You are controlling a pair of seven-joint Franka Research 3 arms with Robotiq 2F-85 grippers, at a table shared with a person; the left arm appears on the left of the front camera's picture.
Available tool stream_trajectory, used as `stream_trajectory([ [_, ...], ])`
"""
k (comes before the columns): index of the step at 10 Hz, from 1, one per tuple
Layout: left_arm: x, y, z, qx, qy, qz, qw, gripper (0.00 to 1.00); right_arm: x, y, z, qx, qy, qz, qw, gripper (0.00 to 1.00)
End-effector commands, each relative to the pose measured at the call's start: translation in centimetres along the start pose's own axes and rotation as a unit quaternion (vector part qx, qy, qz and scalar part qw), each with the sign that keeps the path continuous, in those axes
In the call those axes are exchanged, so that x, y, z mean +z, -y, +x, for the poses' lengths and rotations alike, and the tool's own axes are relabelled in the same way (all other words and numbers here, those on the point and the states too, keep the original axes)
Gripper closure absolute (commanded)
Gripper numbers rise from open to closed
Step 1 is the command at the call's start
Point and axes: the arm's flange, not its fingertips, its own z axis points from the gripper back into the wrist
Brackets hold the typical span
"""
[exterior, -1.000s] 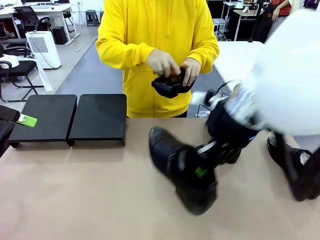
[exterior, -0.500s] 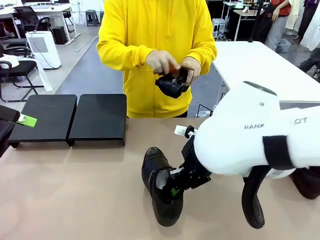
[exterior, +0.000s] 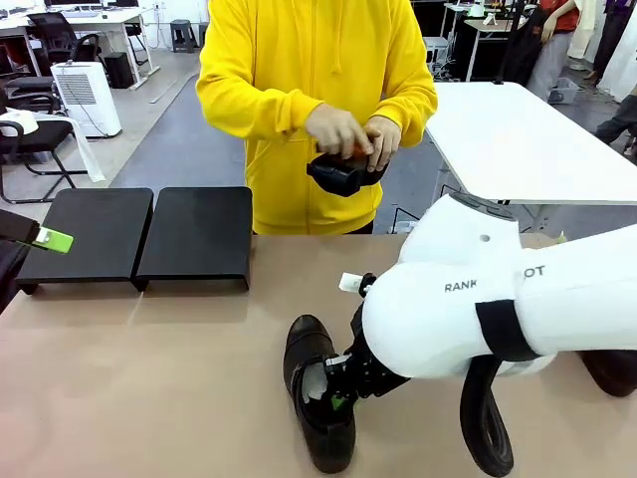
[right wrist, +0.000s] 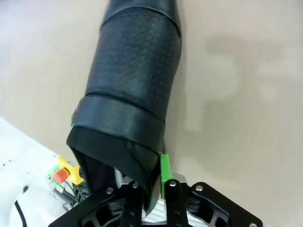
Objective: Organize the shoes by placing them on the stand.
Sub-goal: Pick up one Shoe and place it in the middle of the table.
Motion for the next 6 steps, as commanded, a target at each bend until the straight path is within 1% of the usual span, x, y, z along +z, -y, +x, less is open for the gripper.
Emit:
stream_trajectory([
  [1, 0.0, -0.1, 0.1, -0.007, 0.01, -0.009, 1.0, 0.0, 0.4, -1.2, 1.1, -0.009, 0.004, 0.0, 1.0, 0.41],
  [3, 0.0, -0.1, 0.1, -0.007, 0.01, -0.009, 1.0, 0.0, 1.0, -0.9, 1.1, -0.012, 0.004, 0.009, 1.0, 0.06],
  [4, 0.0, -0.1, 0.1, -0.007, 0.01, -0.009, 1.0, 0.0, 1.9, -0.9, 0.8, -0.011, 0.011, 0.014, 1.0, 0.0],
  [5, 0.0, -0.1, 0.1, -0.007, 0.01, -0.009, 1.0, 0.0, 2.9, -0.9, 0.3, 0.011, 0.016, 0.024, 1.0, 0.0],
  [6, 0.0, -0.1, 0.1, -0.007, 0.01, -0.009, 1.0, 0.0, 3.7, -1.0, -0.3, 0.032, -0.007, 0.02, 0.999, 0.0],
])
